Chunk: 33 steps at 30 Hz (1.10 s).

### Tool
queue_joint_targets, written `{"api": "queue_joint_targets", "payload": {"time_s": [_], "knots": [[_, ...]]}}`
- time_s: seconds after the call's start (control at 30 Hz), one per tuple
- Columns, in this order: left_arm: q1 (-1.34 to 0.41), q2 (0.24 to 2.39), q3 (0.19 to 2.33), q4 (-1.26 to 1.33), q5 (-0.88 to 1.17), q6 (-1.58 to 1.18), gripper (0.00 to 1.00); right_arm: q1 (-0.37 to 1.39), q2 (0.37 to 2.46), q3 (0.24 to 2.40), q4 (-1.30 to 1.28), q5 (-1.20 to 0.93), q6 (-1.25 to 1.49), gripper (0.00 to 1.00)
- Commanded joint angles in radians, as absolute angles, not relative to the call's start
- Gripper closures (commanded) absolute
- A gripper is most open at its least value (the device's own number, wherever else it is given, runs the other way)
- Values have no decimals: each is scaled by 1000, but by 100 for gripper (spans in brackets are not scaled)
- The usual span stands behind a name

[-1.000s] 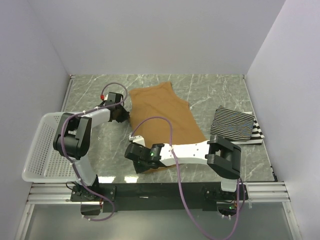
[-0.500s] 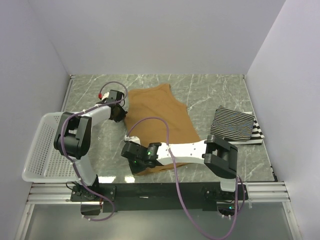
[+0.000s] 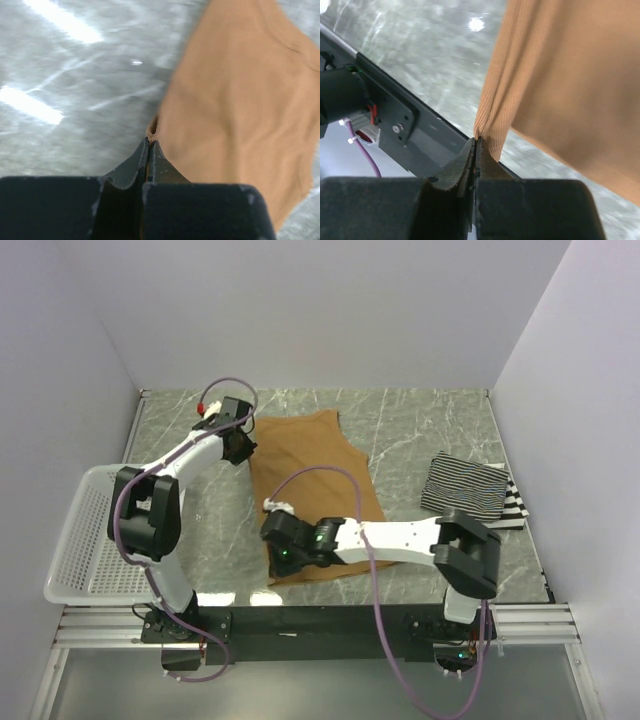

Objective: Fold and stack the tank tops
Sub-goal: Fold the tank top

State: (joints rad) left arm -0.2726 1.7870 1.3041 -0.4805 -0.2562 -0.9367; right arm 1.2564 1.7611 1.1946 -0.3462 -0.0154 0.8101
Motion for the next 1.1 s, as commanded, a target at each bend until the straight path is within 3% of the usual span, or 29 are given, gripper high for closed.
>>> {"api": "queue_joint_targets", "payload": {"time_s": [0.0,0.53,1.0,1.07], "knots": [[-320,1825,1414,-508,-294,-930,99,1224,1645,1125,-293,-23,811,100],[-483,2051,1713,-614,-336,-960,99,1129,1422,775,-170,-18,864,100],[-538,2146,1764,-615,-331,-966,99,1091,1391,609,-109,-11,882,100],[-540,2146,1761,-603,-325,-960,97,1092,1396,604,-107,-8,885,96]]}}
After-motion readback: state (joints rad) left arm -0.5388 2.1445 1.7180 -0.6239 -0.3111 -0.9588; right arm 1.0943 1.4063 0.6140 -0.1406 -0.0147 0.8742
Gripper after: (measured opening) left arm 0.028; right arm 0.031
